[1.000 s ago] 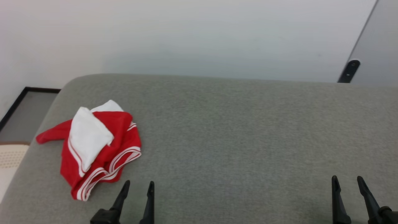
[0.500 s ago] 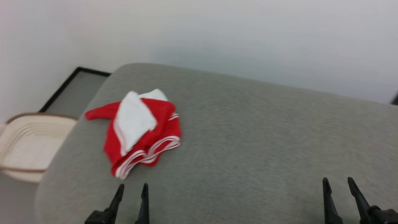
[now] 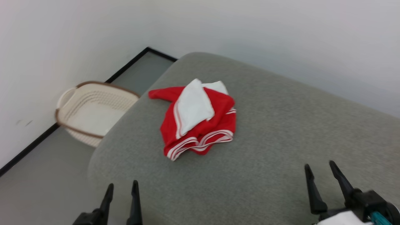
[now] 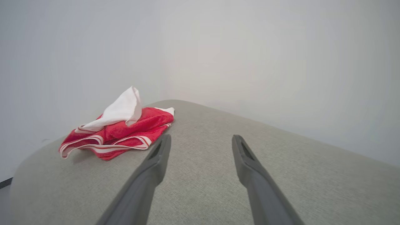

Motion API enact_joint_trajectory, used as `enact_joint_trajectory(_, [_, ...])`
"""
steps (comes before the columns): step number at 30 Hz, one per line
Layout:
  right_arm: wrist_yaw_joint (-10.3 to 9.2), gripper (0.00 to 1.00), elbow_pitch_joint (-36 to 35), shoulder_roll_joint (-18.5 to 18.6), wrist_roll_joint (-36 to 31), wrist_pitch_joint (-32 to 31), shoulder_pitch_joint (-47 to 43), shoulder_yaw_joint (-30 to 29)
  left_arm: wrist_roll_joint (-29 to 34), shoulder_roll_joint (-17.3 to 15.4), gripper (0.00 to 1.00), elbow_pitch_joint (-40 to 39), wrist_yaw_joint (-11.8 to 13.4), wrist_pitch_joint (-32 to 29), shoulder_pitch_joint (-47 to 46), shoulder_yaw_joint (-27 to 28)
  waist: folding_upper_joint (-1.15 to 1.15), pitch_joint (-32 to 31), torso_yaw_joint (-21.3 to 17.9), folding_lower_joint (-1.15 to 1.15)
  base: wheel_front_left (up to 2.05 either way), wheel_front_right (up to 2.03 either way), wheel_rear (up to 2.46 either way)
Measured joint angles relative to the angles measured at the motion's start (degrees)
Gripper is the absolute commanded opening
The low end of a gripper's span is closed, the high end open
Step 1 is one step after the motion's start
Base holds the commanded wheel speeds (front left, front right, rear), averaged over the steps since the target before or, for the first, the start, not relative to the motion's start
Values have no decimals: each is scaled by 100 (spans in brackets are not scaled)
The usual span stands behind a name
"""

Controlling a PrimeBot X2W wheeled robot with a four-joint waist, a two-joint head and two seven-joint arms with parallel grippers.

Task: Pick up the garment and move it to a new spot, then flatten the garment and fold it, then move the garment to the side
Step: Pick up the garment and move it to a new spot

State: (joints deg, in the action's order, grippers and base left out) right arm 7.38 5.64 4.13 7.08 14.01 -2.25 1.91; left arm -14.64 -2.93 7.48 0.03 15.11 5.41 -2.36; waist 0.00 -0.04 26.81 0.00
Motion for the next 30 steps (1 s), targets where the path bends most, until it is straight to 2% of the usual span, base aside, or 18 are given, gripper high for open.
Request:
enact_joint_trajectory(8, [1, 100, 344, 334, 220, -97, 610, 608, -328, 2, 100, -511, 410, 0, 267, 40, 0, 325, 353, 0, -5, -5, -5])
enact_joint_trajectory(18, [1, 100, 512, 485, 371, -27, 684, 697, -380, 4, 100, -658, 576, 0, 376, -174, 0, 365, 412, 0, -6, -6, -6])
enact_joint_trajectory(24, [1, 100, 420, 454, 375, 16, 598, 565, -271, 3, 100, -563, 289, 0, 75, -238, 0, 338, 367, 0, 0, 0, 0])
enact_joint_trajectory(30, [1, 100, 131, 287, 212, 46, 222, 230, -168, -63, 100, 25, -334, 0, -1209, -419, 0, 323, 277, 0, 0, 0, 0])
